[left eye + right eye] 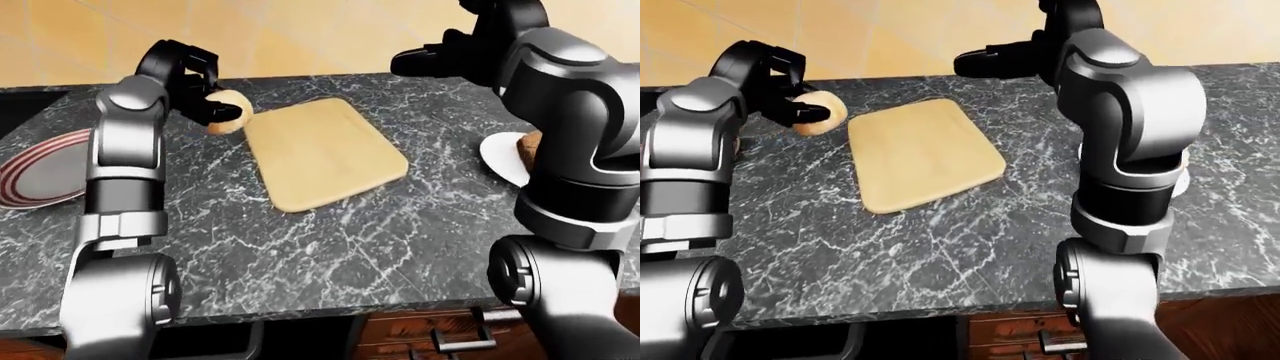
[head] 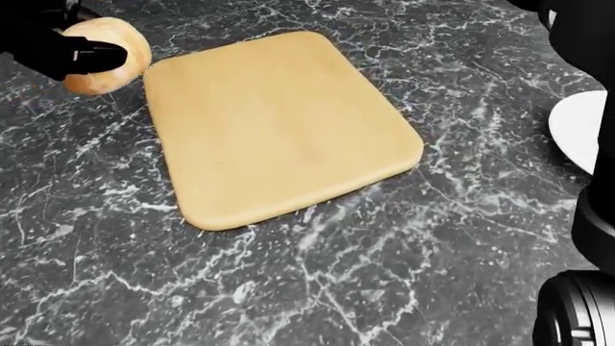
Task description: Place all breads on the cutting board.
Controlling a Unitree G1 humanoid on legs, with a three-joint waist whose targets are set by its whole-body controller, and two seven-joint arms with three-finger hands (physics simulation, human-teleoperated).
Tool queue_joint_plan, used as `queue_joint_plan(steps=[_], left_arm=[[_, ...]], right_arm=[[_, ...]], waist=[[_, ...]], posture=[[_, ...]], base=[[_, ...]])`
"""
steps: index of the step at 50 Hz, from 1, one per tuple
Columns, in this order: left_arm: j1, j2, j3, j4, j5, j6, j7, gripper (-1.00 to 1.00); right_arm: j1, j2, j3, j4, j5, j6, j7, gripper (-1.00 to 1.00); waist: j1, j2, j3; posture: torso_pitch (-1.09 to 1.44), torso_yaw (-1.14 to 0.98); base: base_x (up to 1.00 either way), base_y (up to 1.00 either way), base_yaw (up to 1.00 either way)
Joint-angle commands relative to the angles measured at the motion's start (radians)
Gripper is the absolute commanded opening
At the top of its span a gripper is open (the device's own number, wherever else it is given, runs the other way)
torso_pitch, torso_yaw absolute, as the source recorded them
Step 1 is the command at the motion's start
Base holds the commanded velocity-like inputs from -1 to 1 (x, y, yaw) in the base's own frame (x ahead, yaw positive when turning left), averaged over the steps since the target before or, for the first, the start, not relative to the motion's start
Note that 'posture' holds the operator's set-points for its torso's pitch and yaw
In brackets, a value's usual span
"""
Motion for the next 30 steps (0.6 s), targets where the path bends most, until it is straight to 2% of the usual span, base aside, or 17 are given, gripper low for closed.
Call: queue_joint_plan(steps=[1, 2, 3, 6, 7, 8, 11, 13, 15, 17, 18, 19, 20, 22, 23, 24, 30], left_arm=[[-0.036, 0.003, -0.001, -0.045, -0.006, -0.031, 0.007, -1.00], [-0.031, 0.001, -0.002, -0.056, -0.006, -0.025, 0.005, -1.00], [-0.028, 0.001, -0.002, -0.060, -0.005, -0.024, 0.004, -1.00], [-0.024, 0.000, -0.002, -0.070, -0.004, -0.019, 0.003, -1.00], [-0.025, 0.000, -0.002, -0.067, -0.004, -0.021, 0.004, -1.00], [-0.027, -0.001, -0.002, -0.064, -0.004, -0.024, 0.004, -1.00], [-0.028, -0.003, -0.002, -0.064, -0.005, -0.021, 0.004, -1.00], [-0.020, -0.004, -0.002, -0.077, -0.005, -0.015, 0.003, -1.00], [-0.017, -0.004, -0.001, -0.085, -0.005, -0.012, 0.002, -1.00], [-0.021, -0.004, -0.001, -0.078, -0.006, -0.016, 0.003, -1.00], [-0.022, -0.004, -0.001, -0.079, -0.007, -0.014, 0.003, -1.00], [-0.019, -0.004, -0.001, -0.081, -0.007, -0.015, 0.002, -1.00], [-0.017, -0.005, -0.001, -0.079, -0.007, -0.017, 0.003, -1.00], [-0.012, -0.006, -0.001, -0.080, -0.008, -0.019, 0.005, -1.00], [-0.011, -0.006, -0.002, -0.081, -0.007, -0.018, 0.005, -1.00], [-0.011, -0.006, -0.002, -0.085, -0.007, -0.015, 0.003, -1.00], [-0.014, -0.009, -0.002, -0.078, -0.009, -0.020, 0.006, -1.00]], right_arm=[[-0.020, -0.012, -0.021, -0.027, -0.010, -0.031, -0.008, 1.00], [-0.015, -0.010, -0.021, -0.029, -0.009, -0.028, -0.007, 1.00], [-0.017, -0.012, -0.019, -0.031, -0.010, -0.024, -0.008, 1.00], [-0.018, -0.015, -0.023, -0.021, -0.012, -0.030, -0.009, 1.00], [-0.024, -0.015, -0.023, -0.023, -0.012, -0.024, -0.012, 1.00], [-0.023, -0.015, -0.023, -0.021, -0.013, -0.026, -0.012, 1.00], [-0.030, -0.015, -0.020, -0.013, -0.013, -0.024, -0.012, 1.00], [-0.030, -0.014, -0.020, -0.009, -0.015, -0.028, -0.013, 1.00], [-0.031, -0.015, -0.019, -0.004, -0.016, -0.035, -0.012, 1.00], [-0.034, -0.016, -0.014, 0.000, -0.020, -0.038, -0.010, 1.00], [-0.036, -0.016, -0.015, 0.001, -0.021, -0.038, -0.010, 1.00], [-0.039, -0.016, -0.014, 0.000, -0.021, -0.035, -0.010, 1.00], [-0.039, -0.015, -0.014, 0.000, -0.022, -0.034, -0.010, 1.00], [-0.033, -0.019, -0.006, -0.005, -0.026, -0.029, -0.004, 1.00], [-0.030, -0.018, -0.008, -0.003, -0.032, -0.030, -0.006, 1.00], [-0.027, -0.021, -0.004, -0.001, -0.039, -0.027, -0.006, 1.00], [-0.040, -0.024, -0.017, 0.011, -0.059, -0.031, -0.009, 1.00]], waist=[[-0.006, -0.035, -0.019], [0.002, -0.008, -0.019], [0.004, -0.025, -0.044], [-0.012, 0.083, -0.015], [-0.005, 0.092, -0.007], [-0.018, 0.039, -0.017], [-0.010, 0.004, -0.046], [-0.010, 0.098, -0.035], [-0.012, 0.103, -0.013], [-0.011, 0.012, -0.040], [-0.008, -0.029, -0.029], [-0.003, -0.007, -0.022], [-0.004, -0.008, -0.021], [-0.007, 0.005, -0.030], [-0.036, 0.014, -0.056], [-0.027, 0.022, -0.052], [-0.011, 0.026, -0.086]], posture=[[0.00, 0.00], [0.00, 0.00], [0.00, 0.00], [0.00, 0.00], [0.00, 0.00], [0.00, 0.00], [0.00, 0.00], [0.00, 0.00], [0.00, 0.00], [0.00, 0.00], [0.00, 0.00], [0.00, 0.00], [0.00, 0.00], [0.00, 0.00], [0.00, 0.00], [0.00, 0.00], [0.00, 0.00]], base=[[0.00, 0.00, 0.00], [0.00, 0.00, 0.00], [0.00, -0.66, 0.00], [0.00, -0.86, 0.00], [0.00, 0.00, 0.00], [0.00, 0.00, 0.00], [0.00, -0.27, 0.00], [0.00, -1.00, 0.00], [0.00, -0.50, 0.00], [0.00, 0.00, 0.00], [0.00, 0.00, 0.00], [0.00, 0.00, 0.00], [0.00, 0.00, 0.00], [0.00, 0.00, 0.00], [0.00, 0.00, -0.83], [0.00, 0.00, -1.00], [0.00, 0.00, -0.88]])
